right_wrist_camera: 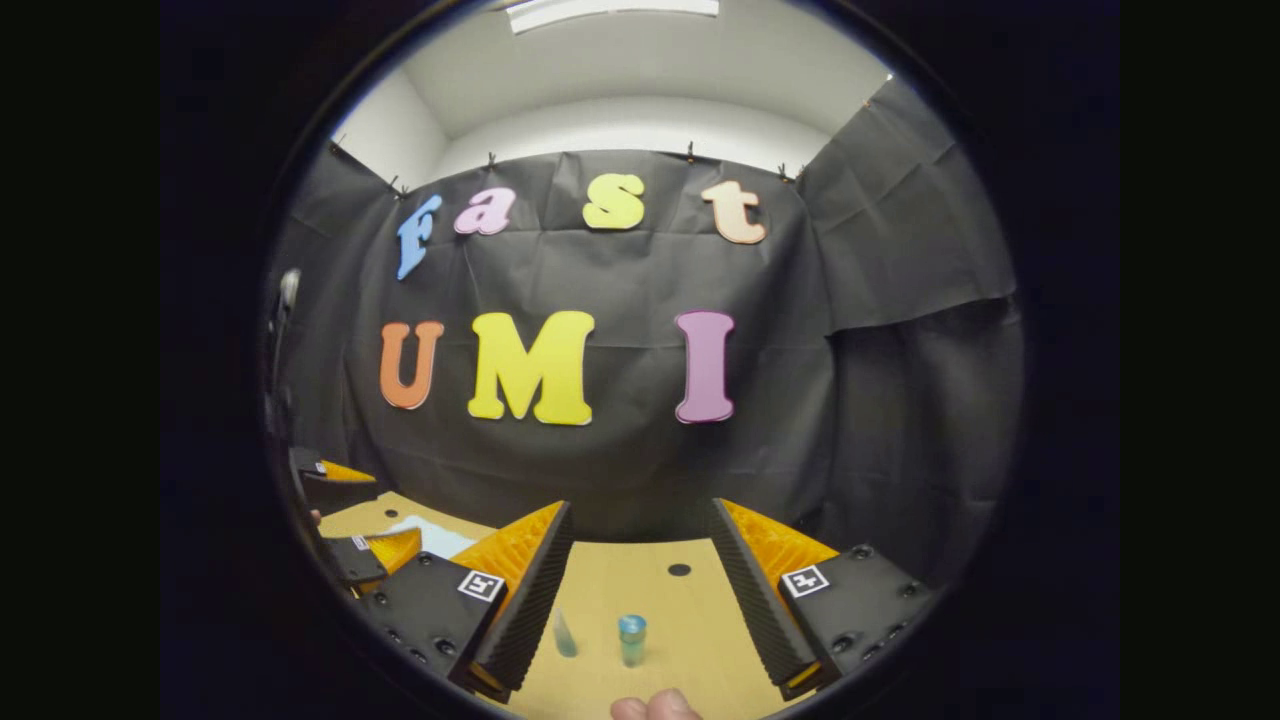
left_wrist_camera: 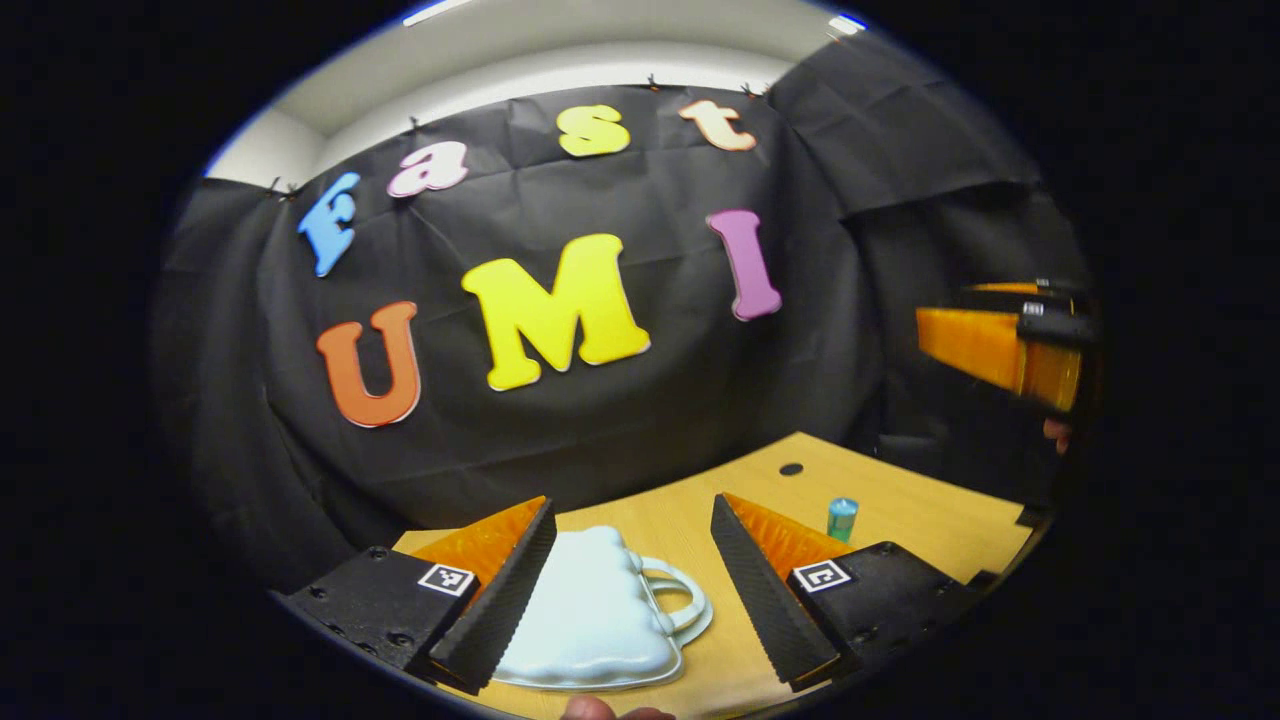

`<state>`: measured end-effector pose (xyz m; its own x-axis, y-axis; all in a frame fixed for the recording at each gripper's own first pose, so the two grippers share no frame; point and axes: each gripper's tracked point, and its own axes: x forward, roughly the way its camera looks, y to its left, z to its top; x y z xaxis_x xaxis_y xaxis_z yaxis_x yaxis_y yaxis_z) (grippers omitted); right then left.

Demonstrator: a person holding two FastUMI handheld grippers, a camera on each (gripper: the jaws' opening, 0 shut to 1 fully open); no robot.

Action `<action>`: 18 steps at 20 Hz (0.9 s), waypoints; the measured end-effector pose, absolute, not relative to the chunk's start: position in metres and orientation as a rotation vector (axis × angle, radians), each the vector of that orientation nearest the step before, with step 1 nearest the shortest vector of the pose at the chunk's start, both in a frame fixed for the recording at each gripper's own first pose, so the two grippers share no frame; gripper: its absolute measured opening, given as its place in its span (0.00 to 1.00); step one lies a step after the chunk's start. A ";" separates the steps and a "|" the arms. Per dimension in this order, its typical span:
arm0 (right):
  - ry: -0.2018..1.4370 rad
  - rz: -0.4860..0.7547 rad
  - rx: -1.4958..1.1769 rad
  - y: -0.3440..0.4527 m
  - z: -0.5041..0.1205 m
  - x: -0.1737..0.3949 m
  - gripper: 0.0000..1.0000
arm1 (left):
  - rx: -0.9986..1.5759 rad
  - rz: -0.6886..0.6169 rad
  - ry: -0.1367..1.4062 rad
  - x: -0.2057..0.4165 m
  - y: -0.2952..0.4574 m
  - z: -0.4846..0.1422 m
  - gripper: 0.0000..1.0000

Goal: First open the suitcase, pack the skin care products into it, and then close the suitcase.

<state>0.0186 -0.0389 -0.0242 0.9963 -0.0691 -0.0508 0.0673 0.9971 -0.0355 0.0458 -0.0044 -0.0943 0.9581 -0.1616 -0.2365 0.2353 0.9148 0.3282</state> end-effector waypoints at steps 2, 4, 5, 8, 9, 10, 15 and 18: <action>0.068 -0.106 -0.038 -0.058 -0.030 0.014 0.81 | 0.426 -0.269 0.302 0.048 -0.010 -0.131 0.98; 0.080 -0.150 -0.048 -0.080 -0.034 0.008 0.82 | 0.512 -0.327 0.391 0.053 -0.017 -0.164 0.98; 0.088 -0.172 -0.049 -0.091 -0.037 0.004 0.82 | 0.566 -0.348 0.426 0.057 -0.020 -0.182 0.98; 0.114 -0.235 -0.044 -0.120 -0.045 -0.003 0.82 | 0.737 -0.393 0.511 0.063 -0.023 -0.223 1.00; 0.118 -0.252 -0.045 -0.127 -0.046 -0.006 0.80 | 0.802 -0.392 0.524 0.066 -0.023 -0.233 0.98; 0.120 -0.267 -0.047 -0.133 -0.046 -0.008 0.82 | 0.869 -0.384 0.530 0.073 -0.020 -0.239 0.98; 0.124 -0.314 -0.079 -0.156 -0.046 -0.016 0.81 | 1.055 -0.369 0.605 0.095 -0.010 -0.272 0.96; 0.134 -0.341 -0.083 -0.167 -0.048 -0.019 0.82 | 1.117 -0.359 0.663 0.105 -0.001 -0.287 0.95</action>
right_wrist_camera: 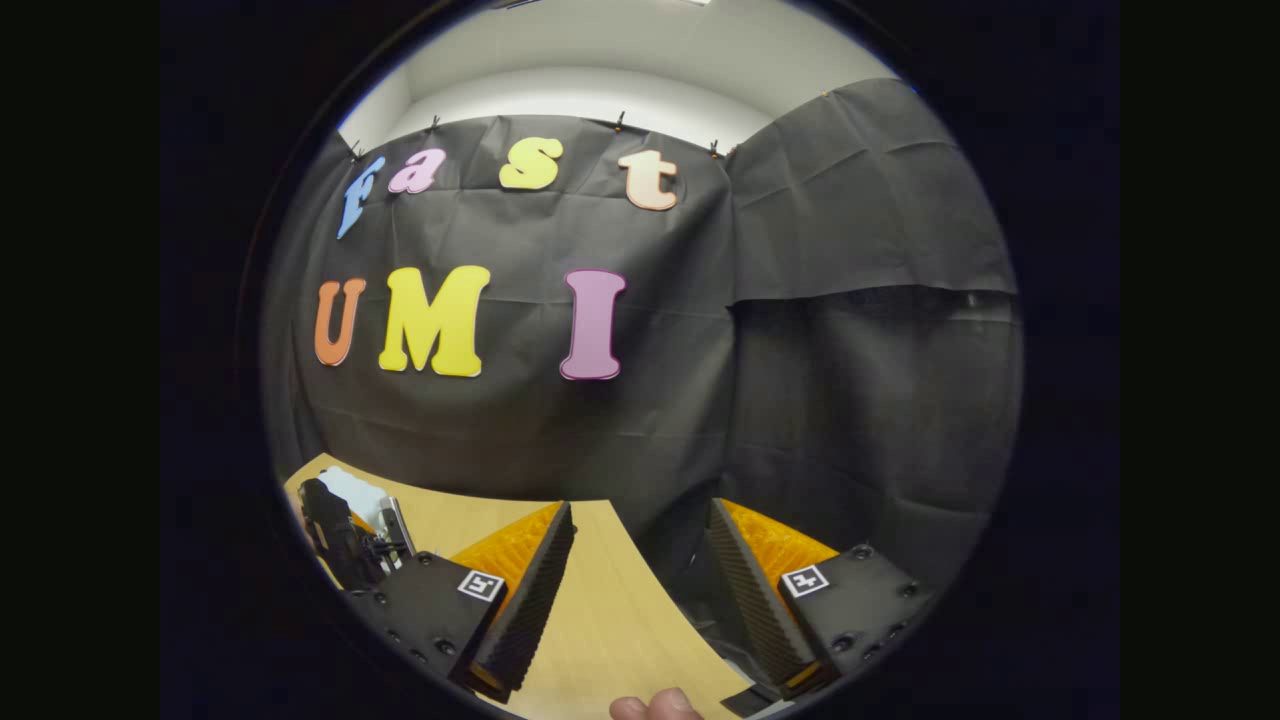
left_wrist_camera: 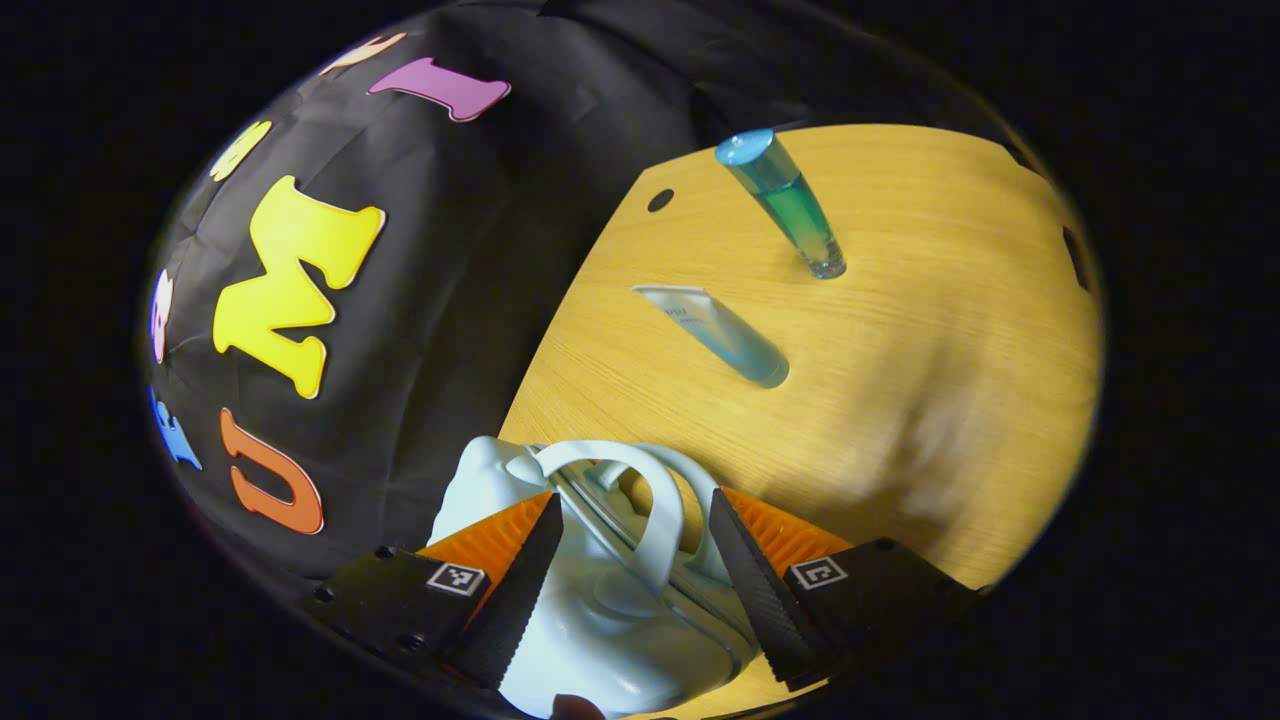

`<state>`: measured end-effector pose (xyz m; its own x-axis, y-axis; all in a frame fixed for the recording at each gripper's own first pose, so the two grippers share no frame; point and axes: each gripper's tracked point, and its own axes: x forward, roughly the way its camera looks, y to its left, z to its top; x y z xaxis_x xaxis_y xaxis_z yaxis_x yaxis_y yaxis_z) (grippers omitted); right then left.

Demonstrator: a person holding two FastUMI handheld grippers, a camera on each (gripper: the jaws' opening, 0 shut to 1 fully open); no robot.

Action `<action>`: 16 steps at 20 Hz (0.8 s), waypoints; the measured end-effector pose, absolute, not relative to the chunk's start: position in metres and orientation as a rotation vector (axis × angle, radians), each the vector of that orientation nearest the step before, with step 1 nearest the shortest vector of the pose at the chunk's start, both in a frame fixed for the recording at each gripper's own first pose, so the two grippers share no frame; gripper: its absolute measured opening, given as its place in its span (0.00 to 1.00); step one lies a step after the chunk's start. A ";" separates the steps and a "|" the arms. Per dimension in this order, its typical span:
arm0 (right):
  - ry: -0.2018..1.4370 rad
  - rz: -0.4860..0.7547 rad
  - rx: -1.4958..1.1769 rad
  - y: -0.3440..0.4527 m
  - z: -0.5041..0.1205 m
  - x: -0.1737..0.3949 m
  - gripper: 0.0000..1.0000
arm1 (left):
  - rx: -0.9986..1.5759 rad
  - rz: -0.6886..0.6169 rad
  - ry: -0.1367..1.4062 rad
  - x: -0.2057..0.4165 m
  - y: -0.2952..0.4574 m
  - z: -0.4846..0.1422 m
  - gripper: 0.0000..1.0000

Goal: First open the suitcase, pack the skin care products into it, and then close the suitcase.

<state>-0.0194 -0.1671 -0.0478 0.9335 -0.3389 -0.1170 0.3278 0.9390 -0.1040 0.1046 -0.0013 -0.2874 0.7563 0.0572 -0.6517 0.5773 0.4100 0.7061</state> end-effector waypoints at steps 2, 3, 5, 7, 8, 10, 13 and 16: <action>0.144 -0.359 -0.084 -0.173 -0.050 -0.020 0.80 | 1.142 -0.370 0.685 0.111 0.003 -0.296 0.94; 0.148 -0.366 -0.086 -0.175 -0.052 -0.021 0.82 | 1.143 -0.376 0.692 0.114 0.003 -0.300 0.92; 0.155 -0.369 -0.089 -0.175 -0.054 -0.021 0.82 | 1.151 -0.376 0.728 0.115 0.005 -0.309 0.81; 0.156 -0.369 -0.096 -0.172 -0.054 -0.020 0.82 | 1.160 -0.380 0.766 0.112 0.004 -0.315 0.67; 0.157 -0.369 -0.099 -0.171 -0.054 -0.020 0.82 | 1.159 -0.378 0.784 0.112 0.006 -0.319 0.59; 0.158 -0.366 -0.102 -0.169 -0.054 -0.020 0.82 | 1.171 -0.366 0.783 0.114 0.008 -0.315 0.41; 0.157 -0.361 -0.096 -0.165 -0.053 -0.021 0.82 | 1.179 -0.371 0.769 0.114 0.005 -0.310 0.27; 0.161 -0.349 -0.086 -0.157 -0.055 -0.021 0.82 | 1.148 -0.357 0.739 0.117 0.004 -0.300 0.16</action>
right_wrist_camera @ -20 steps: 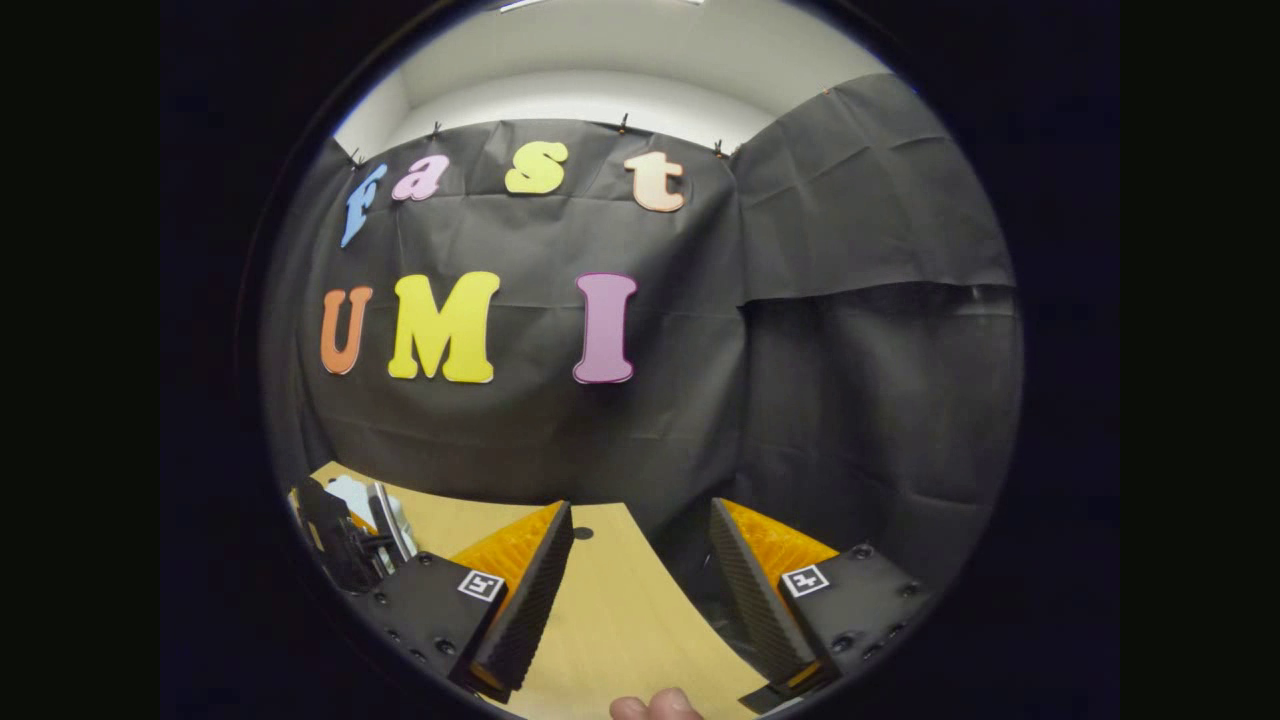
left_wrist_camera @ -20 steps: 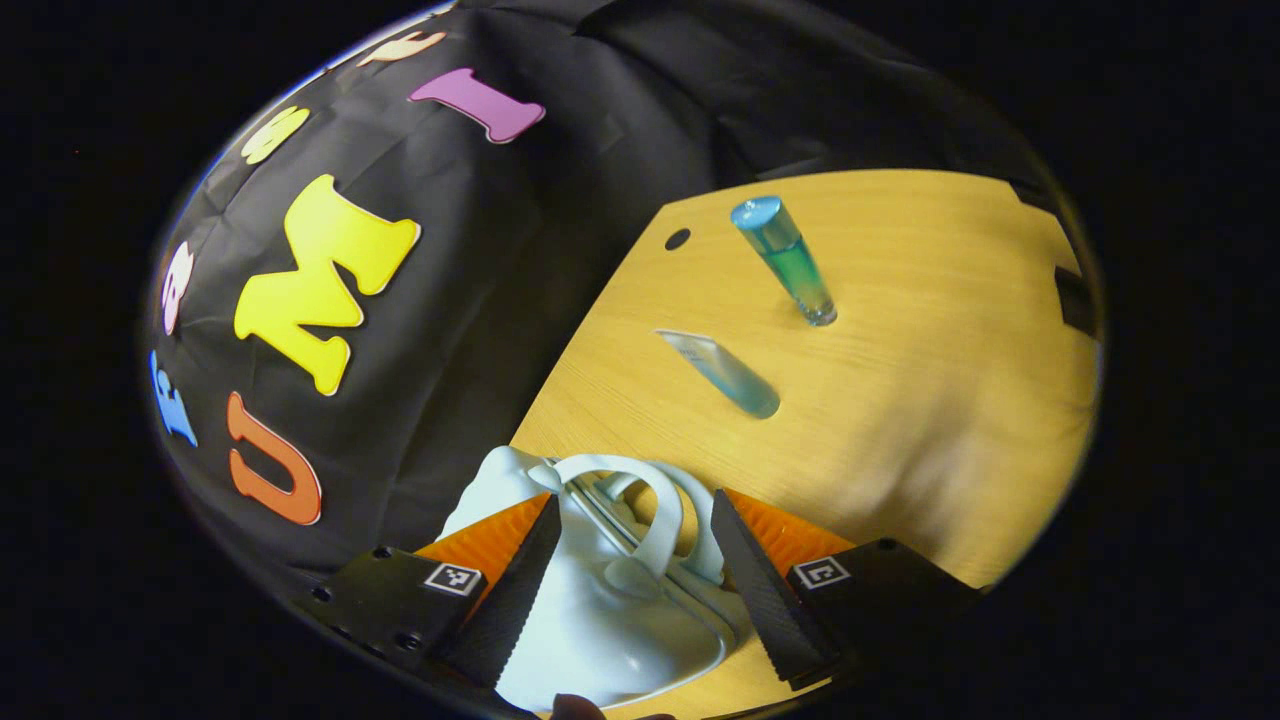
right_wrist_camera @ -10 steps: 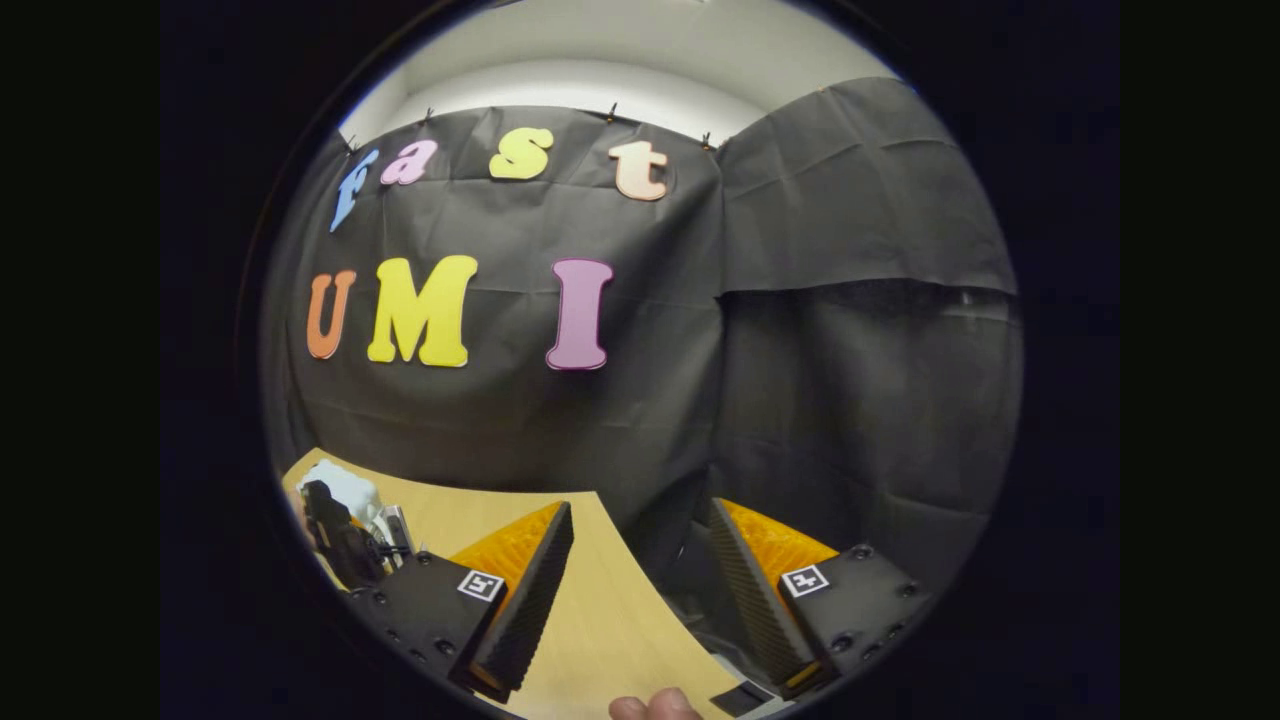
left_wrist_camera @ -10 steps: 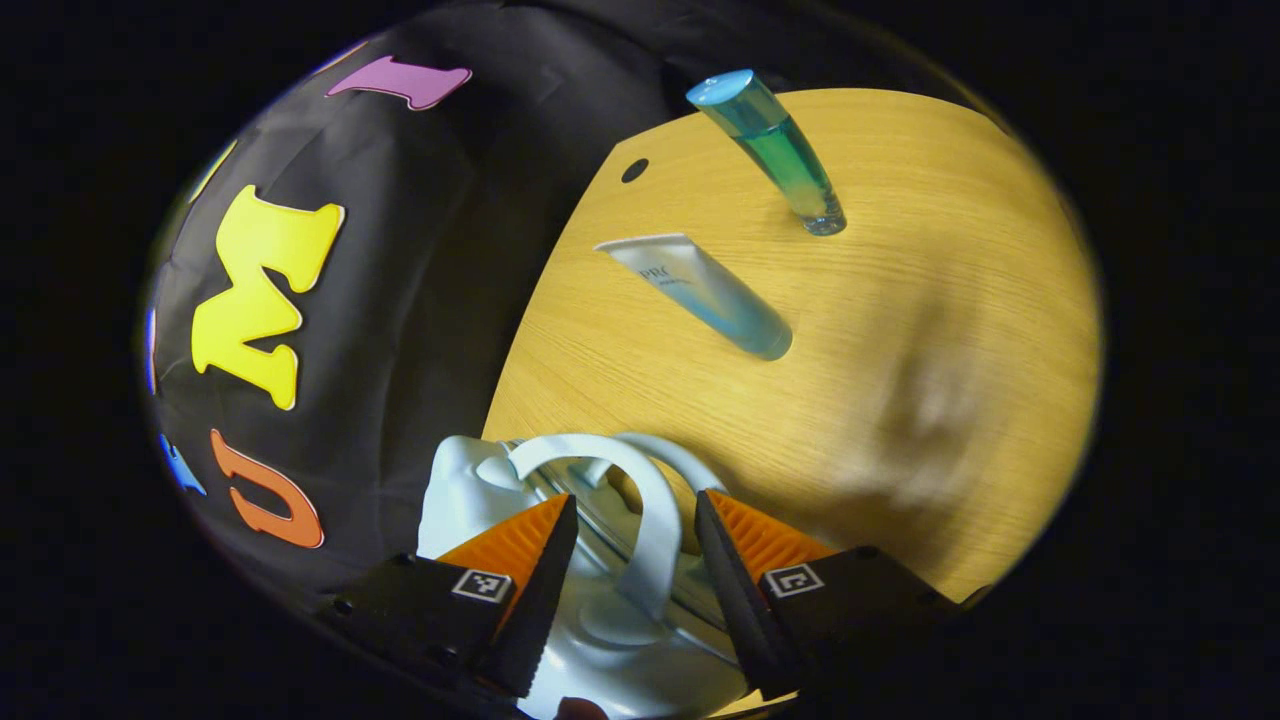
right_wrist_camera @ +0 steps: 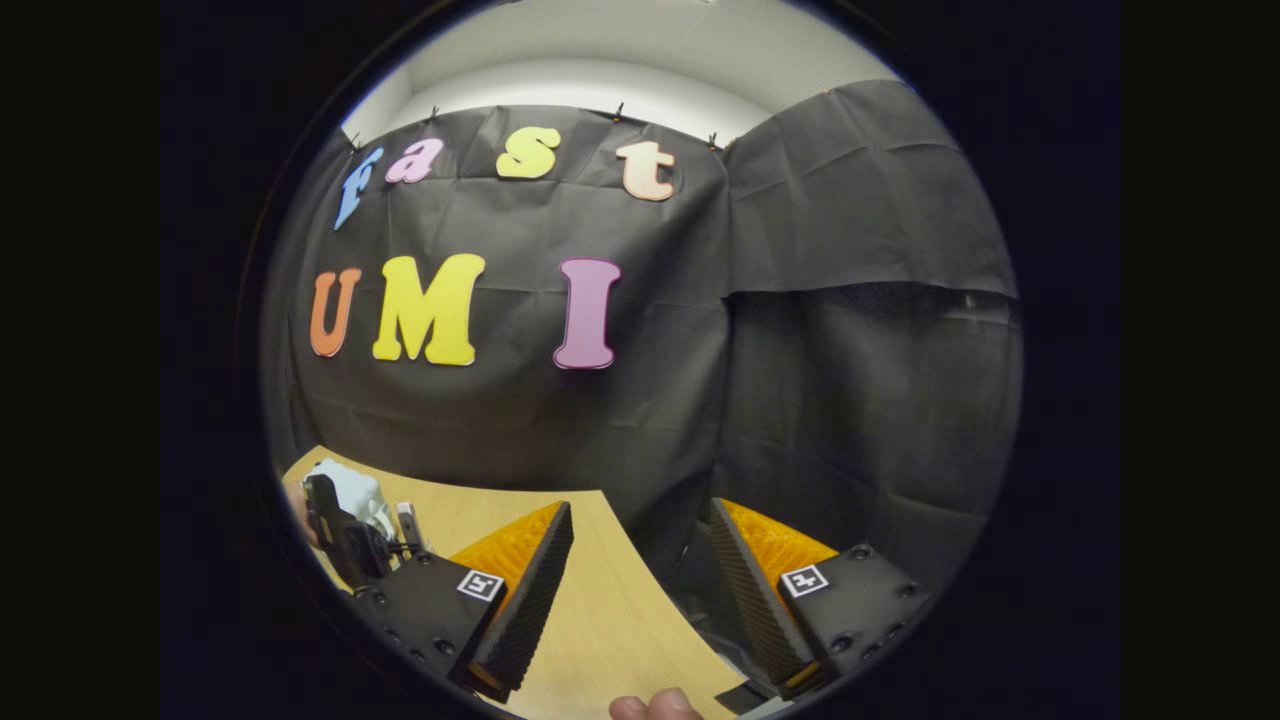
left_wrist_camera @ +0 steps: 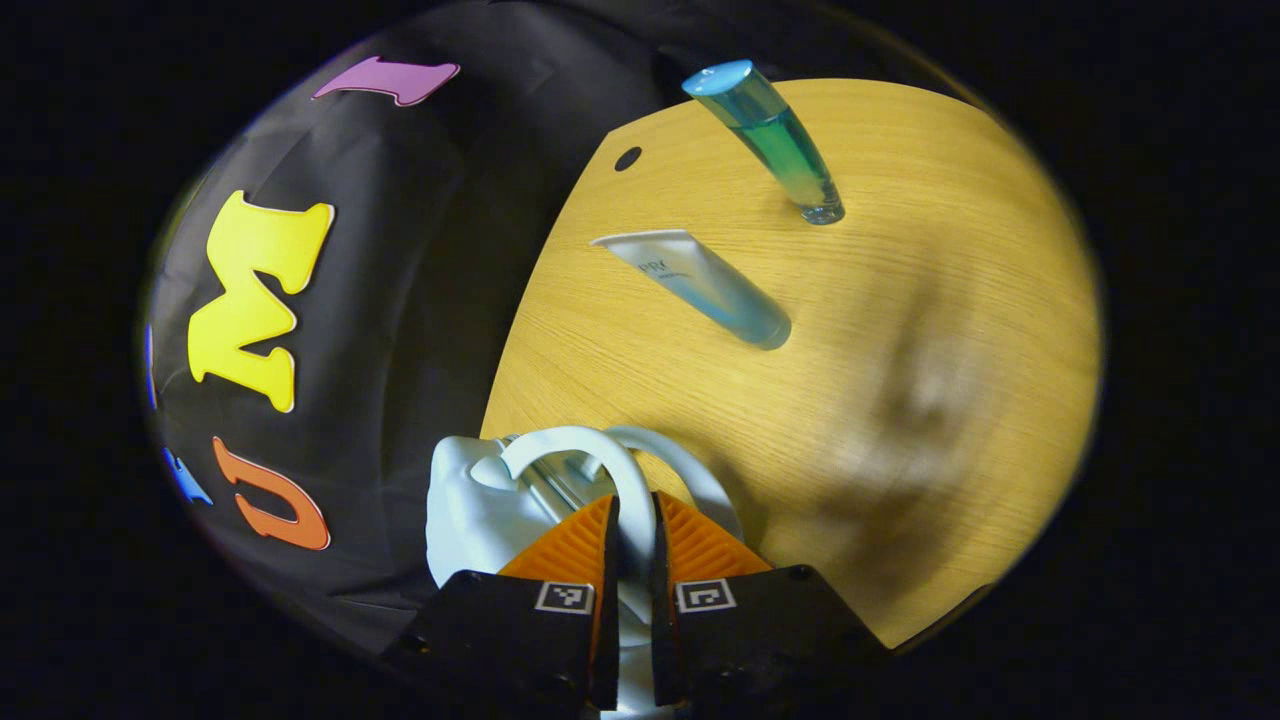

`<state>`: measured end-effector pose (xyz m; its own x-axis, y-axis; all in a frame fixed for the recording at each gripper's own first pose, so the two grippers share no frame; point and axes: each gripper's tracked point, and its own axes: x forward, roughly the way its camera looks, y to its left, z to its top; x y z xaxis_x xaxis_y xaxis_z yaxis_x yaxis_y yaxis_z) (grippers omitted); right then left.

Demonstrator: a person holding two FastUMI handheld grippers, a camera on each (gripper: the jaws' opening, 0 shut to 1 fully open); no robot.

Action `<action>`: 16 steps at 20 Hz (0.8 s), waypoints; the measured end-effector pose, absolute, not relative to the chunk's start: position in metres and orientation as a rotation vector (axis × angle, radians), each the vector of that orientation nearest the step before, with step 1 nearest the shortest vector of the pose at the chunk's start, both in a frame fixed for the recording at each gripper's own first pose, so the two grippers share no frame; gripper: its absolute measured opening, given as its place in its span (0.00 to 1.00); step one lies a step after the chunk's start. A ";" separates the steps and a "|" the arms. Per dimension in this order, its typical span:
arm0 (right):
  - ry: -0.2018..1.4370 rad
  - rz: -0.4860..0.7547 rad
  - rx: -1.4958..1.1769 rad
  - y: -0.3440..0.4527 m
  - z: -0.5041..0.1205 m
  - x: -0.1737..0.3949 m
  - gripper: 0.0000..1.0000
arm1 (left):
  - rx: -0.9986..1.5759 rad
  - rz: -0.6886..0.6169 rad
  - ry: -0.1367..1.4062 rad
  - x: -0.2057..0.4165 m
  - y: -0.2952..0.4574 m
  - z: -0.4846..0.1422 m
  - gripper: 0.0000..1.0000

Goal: First open the suitcase, pack the skin care products into it, and then close the suitcase.

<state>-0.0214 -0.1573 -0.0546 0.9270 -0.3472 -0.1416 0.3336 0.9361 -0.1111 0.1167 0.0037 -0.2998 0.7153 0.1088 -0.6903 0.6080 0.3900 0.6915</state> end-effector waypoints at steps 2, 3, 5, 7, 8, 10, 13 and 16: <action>0.160 -0.340 -0.079 -0.151 -0.055 -0.022 0.82 | 1.099 -0.342 0.710 0.115 0.006 -0.285 0.11; 0.164 -0.336 -0.076 -0.147 -0.057 -0.022 0.82 | 1.081 -0.329 0.672 0.117 0.010 -0.271 0.10; 0.163 -0.321 -0.062 -0.136 -0.057 -0.019 0.82 | 1.044 -0.297 0.604 0.125 0.015 -0.248 0.07; 0.153 -0.293 -0.061 -0.121 -0.055 -0.015 0.81 | 0.952 -0.253 0.545 0.126 0.029 -0.218 0.04; 0.149 -0.276 -0.065 -0.112 -0.053 -0.012 0.81 | 0.900 -0.218 0.513 0.123 0.044 -0.197 0.04; 0.139 -0.241 -0.068 -0.094 -0.049 -0.007 0.81 | 0.798 -0.141 0.439 0.119 0.081 -0.147 0.03; 0.135 -0.189 -0.067 -0.065 -0.046 0.004 0.82 | 0.638 -0.011 0.351 0.113 0.158 -0.098 0.03; 0.137 -0.136 -0.082 -0.034 -0.040 0.014 0.82 | 0.435 0.117 0.315 0.108 0.242 -0.088 0.03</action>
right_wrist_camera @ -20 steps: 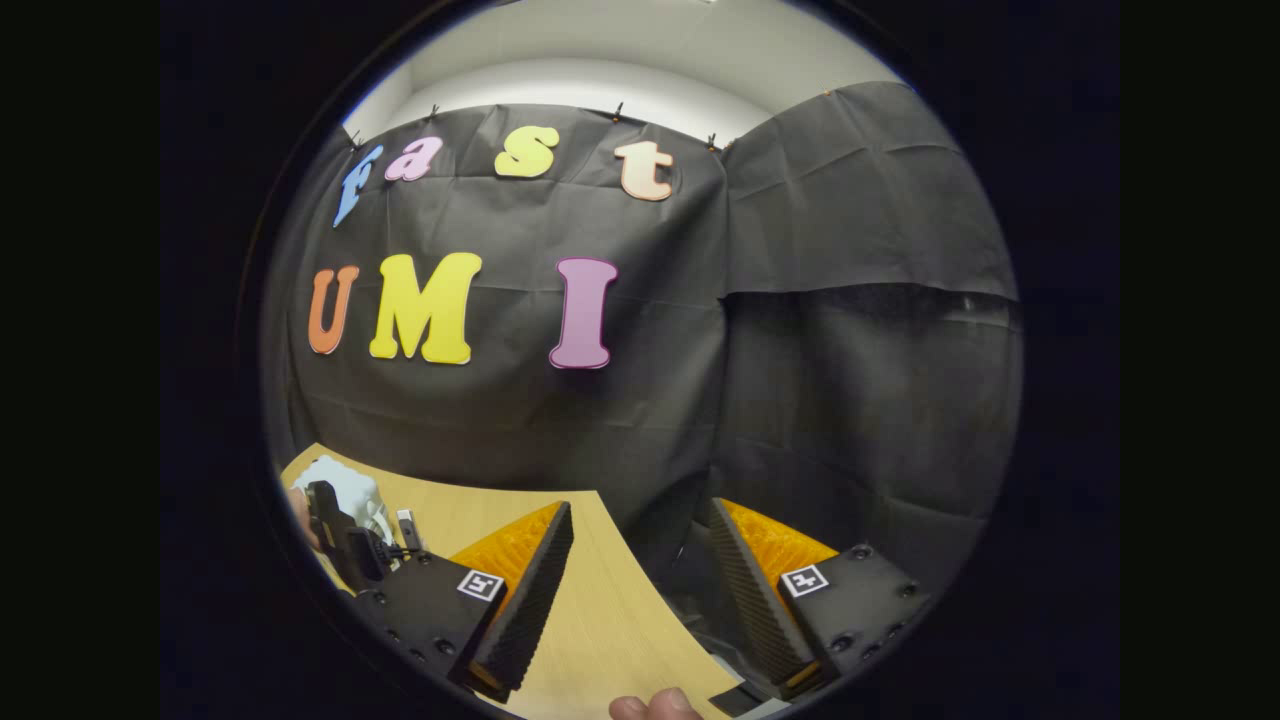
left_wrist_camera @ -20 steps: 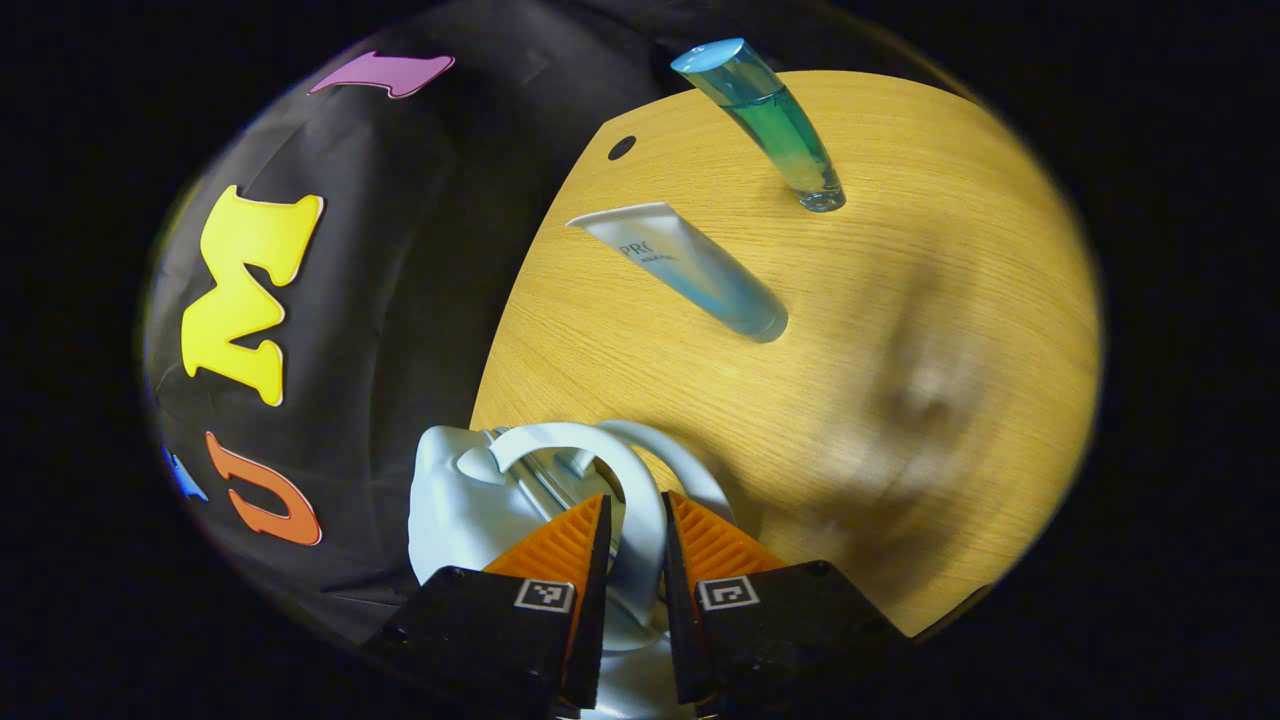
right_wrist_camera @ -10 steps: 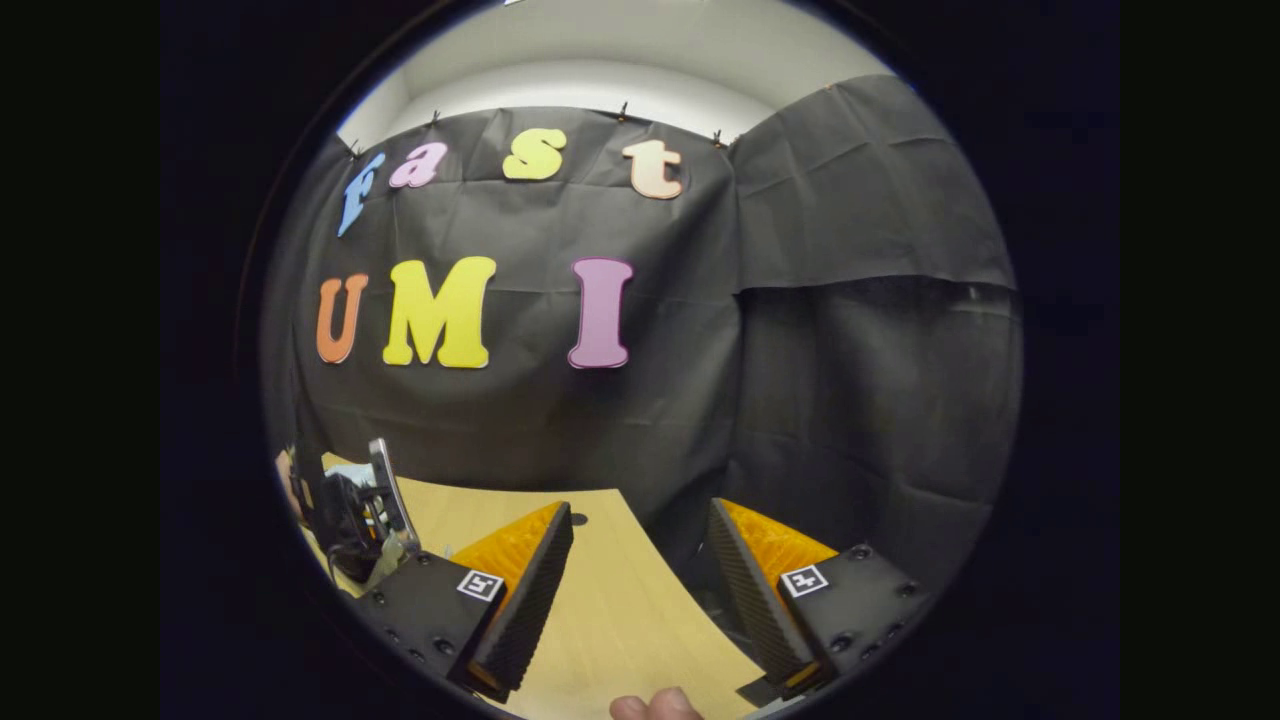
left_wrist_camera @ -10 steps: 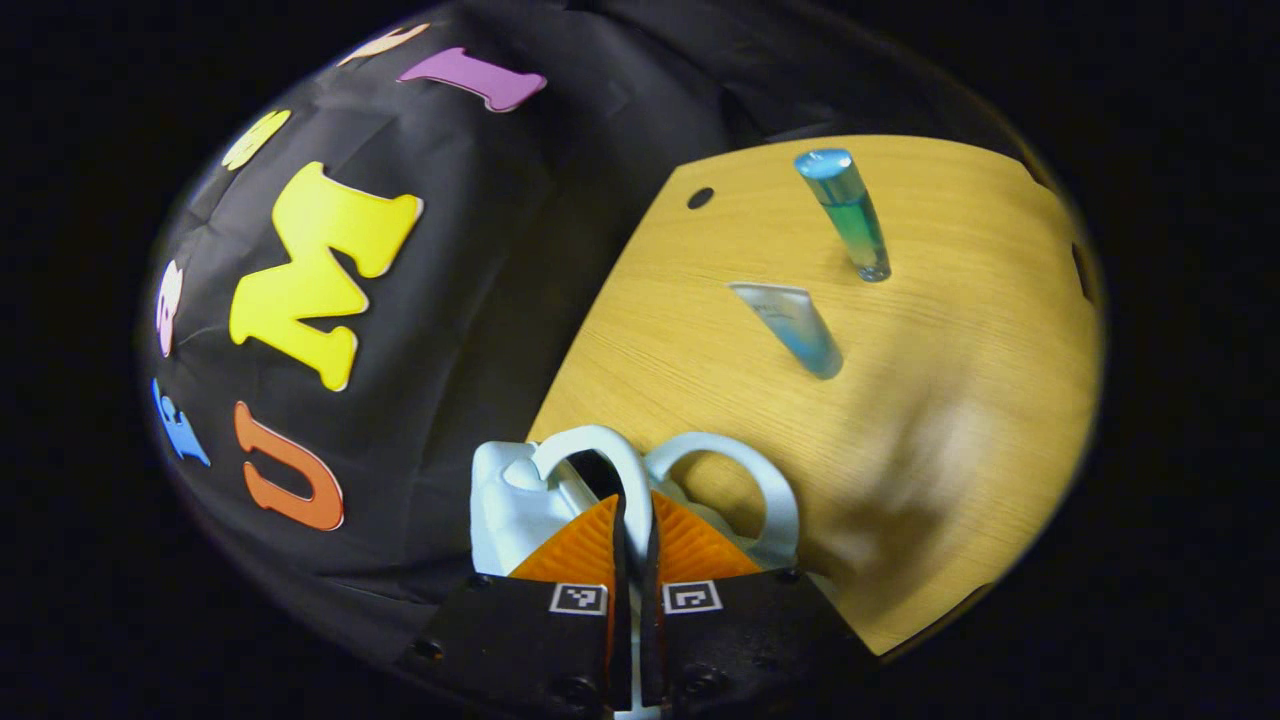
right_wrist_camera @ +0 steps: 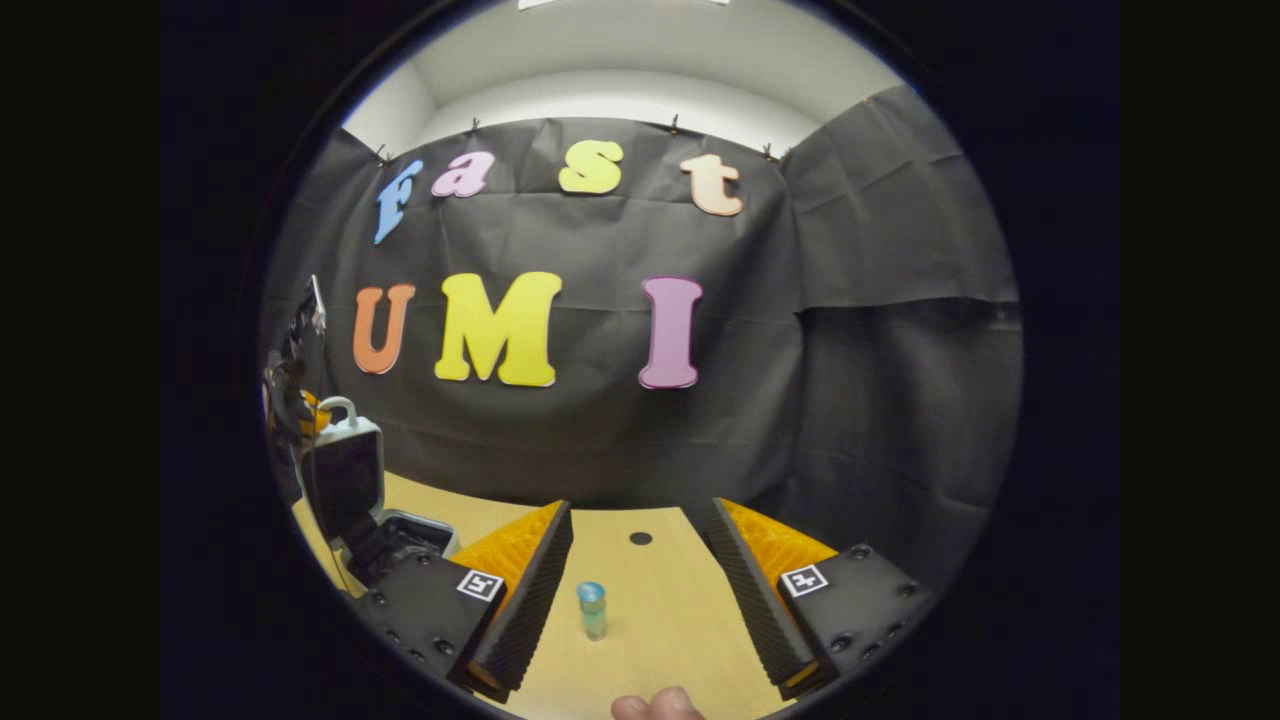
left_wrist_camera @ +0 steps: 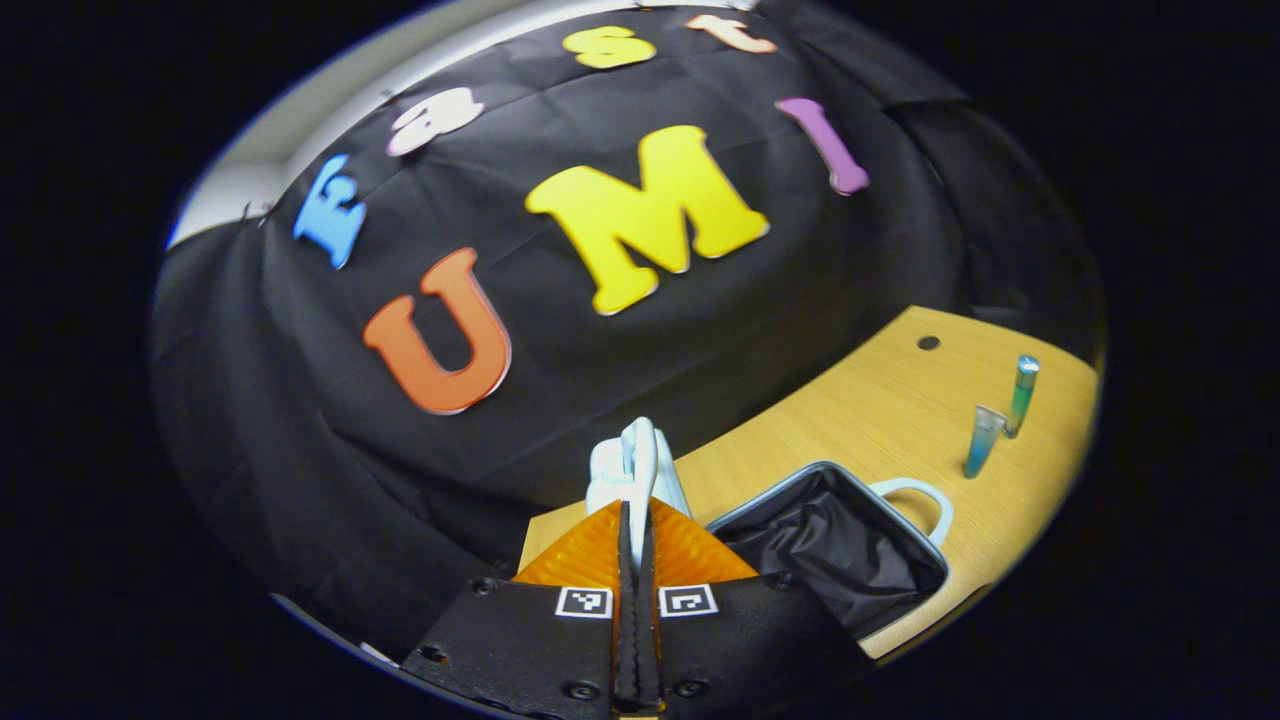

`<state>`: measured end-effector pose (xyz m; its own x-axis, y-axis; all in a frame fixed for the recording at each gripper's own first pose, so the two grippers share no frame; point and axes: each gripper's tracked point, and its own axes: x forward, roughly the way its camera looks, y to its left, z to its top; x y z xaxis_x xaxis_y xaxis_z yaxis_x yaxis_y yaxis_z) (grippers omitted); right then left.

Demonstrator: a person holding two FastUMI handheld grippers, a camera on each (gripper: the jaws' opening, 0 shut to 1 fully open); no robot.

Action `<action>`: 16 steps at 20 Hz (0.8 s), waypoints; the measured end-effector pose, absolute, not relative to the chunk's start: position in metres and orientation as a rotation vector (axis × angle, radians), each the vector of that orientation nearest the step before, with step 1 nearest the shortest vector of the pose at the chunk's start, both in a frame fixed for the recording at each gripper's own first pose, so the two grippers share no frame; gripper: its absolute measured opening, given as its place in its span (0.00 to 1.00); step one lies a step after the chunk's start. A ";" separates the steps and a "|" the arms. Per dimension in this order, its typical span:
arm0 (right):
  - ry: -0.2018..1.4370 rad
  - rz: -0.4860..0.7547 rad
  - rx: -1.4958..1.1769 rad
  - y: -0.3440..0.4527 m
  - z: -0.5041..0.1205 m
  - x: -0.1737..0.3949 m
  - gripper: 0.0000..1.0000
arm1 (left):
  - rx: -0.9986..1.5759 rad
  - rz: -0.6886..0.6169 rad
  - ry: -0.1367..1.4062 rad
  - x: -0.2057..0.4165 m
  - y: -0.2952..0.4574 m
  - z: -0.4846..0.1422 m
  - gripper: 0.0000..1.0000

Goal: First open the suitcase, pack the skin care products into it, and then close the suitcase.

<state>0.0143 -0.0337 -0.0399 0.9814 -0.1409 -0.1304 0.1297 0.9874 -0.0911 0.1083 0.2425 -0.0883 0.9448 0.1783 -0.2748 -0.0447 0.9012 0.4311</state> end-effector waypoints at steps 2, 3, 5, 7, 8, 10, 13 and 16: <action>0.131 -0.103 -0.106 -0.014 -0.034 0.021 0.82 | 0.323 0.186 0.310 0.106 0.295 -0.101 0.03; 0.127 -0.089 -0.130 -0.005 -0.032 0.024 0.82 | 0.263 0.204 0.306 0.104 0.315 -0.112 0.03; 0.116 -0.063 -0.159 0.013 -0.024 0.029 0.81 | 0.152 0.216 0.303 0.106 0.358 -0.139 0.03; 0.116 -0.060 -0.158 0.026 -0.021 0.031 0.81 | 0.053 0.221 0.320 0.111 0.391 -0.175 0.03; 0.124 -0.058 -0.152 0.033 -0.022 0.033 0.81 | 0.008 0.225 0.338 0.113 0.405 -0.196 0.03; 0.140 -0.057 -0.165 0.045 -0.026 0.039 0.81 | -0.111 0.225 0.349 0.112 0.429 -0.227 0.03; 0.151 -0.051 -0.210 0.056 -0.025 0.049 0.80 | -0.234 0.234 0.408 0.104 0.453 -0.281 0.03; 0.140 -0.055 -0.212 0.062 -0.019 0.055 0.80 | -0.344 0.243 0.440 0.101 0.462 -0.316 0.06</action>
